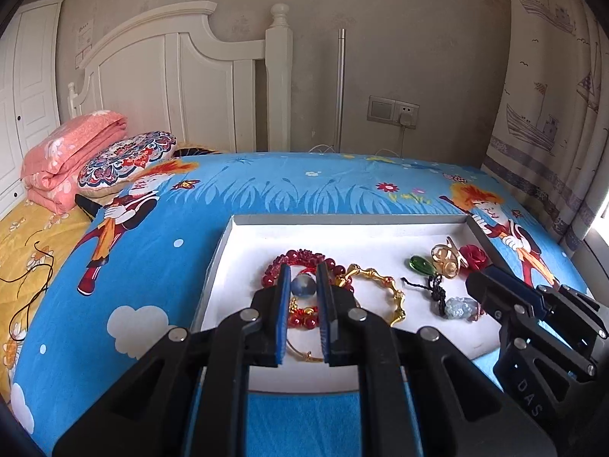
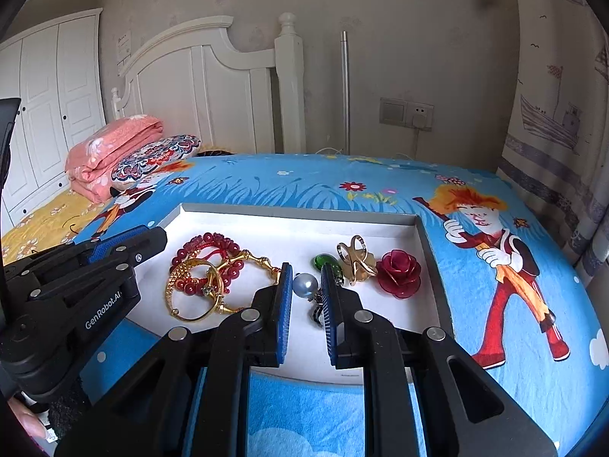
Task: Organize jewelry
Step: 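Carry the pearl earring into the tray with the right tool and open it, then withdraw both tools from the tray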
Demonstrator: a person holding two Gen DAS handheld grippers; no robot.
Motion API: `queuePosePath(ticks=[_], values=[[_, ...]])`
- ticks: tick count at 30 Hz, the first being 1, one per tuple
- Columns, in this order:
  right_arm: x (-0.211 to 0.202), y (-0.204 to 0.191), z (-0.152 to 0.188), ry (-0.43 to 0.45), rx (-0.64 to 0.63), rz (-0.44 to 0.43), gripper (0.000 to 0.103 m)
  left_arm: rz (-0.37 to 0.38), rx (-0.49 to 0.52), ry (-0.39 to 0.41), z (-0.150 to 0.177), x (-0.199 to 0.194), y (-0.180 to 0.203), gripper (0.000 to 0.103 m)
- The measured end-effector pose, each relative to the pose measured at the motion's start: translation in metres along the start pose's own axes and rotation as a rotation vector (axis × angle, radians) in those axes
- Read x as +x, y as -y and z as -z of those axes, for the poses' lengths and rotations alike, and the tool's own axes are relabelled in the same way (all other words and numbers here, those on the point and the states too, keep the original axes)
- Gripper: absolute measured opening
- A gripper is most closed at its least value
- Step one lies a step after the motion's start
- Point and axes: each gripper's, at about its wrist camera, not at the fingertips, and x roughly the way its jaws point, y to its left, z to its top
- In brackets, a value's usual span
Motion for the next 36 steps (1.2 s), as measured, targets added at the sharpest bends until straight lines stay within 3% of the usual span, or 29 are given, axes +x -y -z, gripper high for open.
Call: queuePosePath(ticks=[9, 18, 19, 20, 21, 22, 23, 29, 33, 36], values=[[0.044, 0.005, -0.023, -0.074, 0.01, 0.007, 0.016, -0.028, 0.027, -0.049, -0.02, 0.043, -0.006, 0.013], [0.057, 0.0, -0.028, -0.094, -0.014, 0.019, 0.016, -0.038, 0.027, -0.088, -0.021, 0.06, -0.008, 0.014], [0.058, 0.0, -0.029, -0.096, -0.019, 0.02, 0.016, -0.043, 0.024, -0.093, -0.02, 0.06, -0.01, 0.017], [0.059, 0.0, -0.029, -0.097, -0.023, 0.03, 0.017, -0.047, 0.016, -0.096, -0.02, 0.061, -0.011, 0.032], [0.059, 0.001, -0.029, -0.097, -0.023, 0.042, 0.022, -0.053, 0.003, -0.094, -0.02, 0.061, -0.014, 0.055], [0.059, 0.003, -0.029, -0.098, -0.017, 0.048, 0.036, -0.063, -0.014, -0.083, -0.021, 0.059, -0.017, 0.066], [0.058, 0.005, -0.029, -0.096, -0.007, 0.045, 0.042, -0.073, -0.029, -0.066, -0.021, 0.057, -0.02, 0.073], [0.052, 0.011, -0.028, -0.081, 0.001, 0.036, 0.045, -0.086, -0.031, -0.041, -0.025, 0.047, -0.027, 0.073], [0.046, 0.014, -0.025, -0.082, 0.015, 0.031, 0.046, -0.083, -0.02, -0.02, -0.023, 0.039, -0.025, 0.085], [0.042, 0.013, -0.022, -0.081, 0.012, 0.032, 0.051, -0.086, -0.011, -0.012, -0.021, 0.036, -0.023, 0.087]])
